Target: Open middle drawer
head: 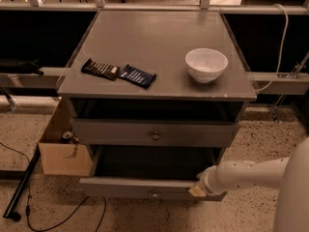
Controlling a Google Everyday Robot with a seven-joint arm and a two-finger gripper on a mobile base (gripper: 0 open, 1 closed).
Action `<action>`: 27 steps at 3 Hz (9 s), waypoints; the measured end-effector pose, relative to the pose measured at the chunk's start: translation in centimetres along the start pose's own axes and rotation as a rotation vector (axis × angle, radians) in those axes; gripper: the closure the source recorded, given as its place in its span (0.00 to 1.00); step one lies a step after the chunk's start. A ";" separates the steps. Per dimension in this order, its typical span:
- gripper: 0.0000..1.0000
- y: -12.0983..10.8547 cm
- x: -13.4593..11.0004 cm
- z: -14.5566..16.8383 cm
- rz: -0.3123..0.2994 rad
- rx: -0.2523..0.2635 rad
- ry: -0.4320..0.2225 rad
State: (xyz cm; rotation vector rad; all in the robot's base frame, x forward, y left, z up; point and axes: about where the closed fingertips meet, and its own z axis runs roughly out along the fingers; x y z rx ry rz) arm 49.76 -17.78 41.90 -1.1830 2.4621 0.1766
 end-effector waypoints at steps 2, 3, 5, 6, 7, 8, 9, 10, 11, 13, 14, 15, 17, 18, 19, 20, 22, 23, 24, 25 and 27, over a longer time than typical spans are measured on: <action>0.83 0.7 0.9 -0.3 0.003 -0.003 0.009; 0.60 0.7 0.9 -0.3 0.003 -0.003 0.009; 0.06 0.7 0.9 -0.3 0.003 -0.003 0.009; 0.18 0.7 0.9 -0.3 0.003 -0.003 0.009; 0.41 0.7 1.0 -0.3 0.003 -0.003 0.010; 0.72 2.0 2.6 -0.9 0.001 -0.007 0.015; 0.96 2.0 2.6 -1.0 0.001 -0.007 0.015; 1.00 3.1 3.9 -1.4 0.003 -0.014 0.024; 0.82 3.1 3.9 -1.4 0.003 -0.014 0.024; 0.36 3.1 3.9 -1.4 0.003 -0.014 0.024; 0.13 3.1 3.9 -1.4 0.003 -0.014 0.024; 0.00 3.1 3.9 -1.4 0.003 -0.014 0.024; 0.50 4.9 7.3 -2.1 -0.009 -0.007 0.042; 0.74 4.9 7.1 -2.6 -0.009 -0.007 0.042; 0.97 4.8 6.9 -2.7 -0.009 -0.007 0.042; 1.00 5.3 7.6 -2.9 -0.009 -0.009 0.047; 0.82 5.4 7.7 -3.5 -0.041 0.006 0.032; 0.59 5.4 7.7 -3.5 -0.041 0.006 0.032; 0.36 5.4 7.7 -3.5 -0.041 0.006 0.032; 0.12 5.4 7.7 -3.5 -0.041 0.006 0.032; 0.00 5.4 7.7 -3.5 -0.041 0.006 0.032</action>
Offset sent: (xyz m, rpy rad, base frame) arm -0.0119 -0.0032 -0.0016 -0.0049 0.0087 -0.0022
